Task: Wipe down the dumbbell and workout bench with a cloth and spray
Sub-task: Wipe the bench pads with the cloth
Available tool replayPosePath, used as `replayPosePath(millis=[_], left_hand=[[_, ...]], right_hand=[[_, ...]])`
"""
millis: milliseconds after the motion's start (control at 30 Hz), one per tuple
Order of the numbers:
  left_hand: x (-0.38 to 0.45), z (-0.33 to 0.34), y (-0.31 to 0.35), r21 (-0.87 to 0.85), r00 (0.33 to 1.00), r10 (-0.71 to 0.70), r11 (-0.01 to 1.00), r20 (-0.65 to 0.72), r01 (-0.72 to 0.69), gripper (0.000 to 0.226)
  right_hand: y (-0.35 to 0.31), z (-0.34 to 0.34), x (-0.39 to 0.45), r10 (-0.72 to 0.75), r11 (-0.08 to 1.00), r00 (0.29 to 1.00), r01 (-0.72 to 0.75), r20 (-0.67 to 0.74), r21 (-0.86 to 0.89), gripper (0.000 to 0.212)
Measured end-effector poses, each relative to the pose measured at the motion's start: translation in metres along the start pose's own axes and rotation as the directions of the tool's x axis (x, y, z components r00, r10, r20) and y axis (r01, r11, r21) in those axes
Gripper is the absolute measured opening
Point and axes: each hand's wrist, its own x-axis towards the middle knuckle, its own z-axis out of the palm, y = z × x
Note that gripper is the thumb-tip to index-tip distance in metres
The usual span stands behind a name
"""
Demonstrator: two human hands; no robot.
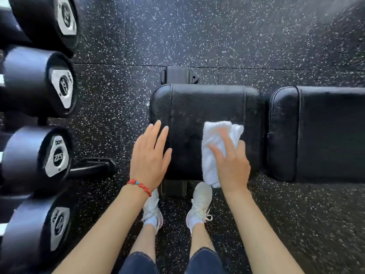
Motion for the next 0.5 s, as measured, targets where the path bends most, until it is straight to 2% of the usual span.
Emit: replayPosePath(millis=[67,167,267,400,500], left_hand=[[0.000,0.012,-0.008,-0.007,1.000,0.002,1.000,0.021,-0.001,0.048],[-0.003,0.024,-0.016,-0.019,0.998,0.019,1.000,0.060,-0.017,0.050],[-0.003,0.027,-0.019,-0.045,0.998,0.026,0.999,0.050,-0.024,0.050],[-0.004,0.028,-0.023,-0.079,0.999,0.034,0.996,0.040,-0.031,0.050],[-0.003,0.026,-0.027,-0.086,0.998,0.060,0.995,0.036,-0.057,0.050]], right_hand=[[0.003,0.013,-0.004,-0.112,0.979,0.978,0.078,-0.177,-0.190,0.046],[0.001,0.032,-0.011,-0.182,0.933,0.943,0.076,-0.277,-0.352,0.045],[-0.014,0.041,-0.008,-0.155,0.932,0.941,0.038,-0.302,-0.361,0.044],[-0.049,0.052,0.039,-0.257,0.918,0.885,0.097,-0.389,-0.385,0.043],[-0.067,0.057,0.066,-0.261,0.920,0.860,0.084,-0.439,-0.383,0.044]])
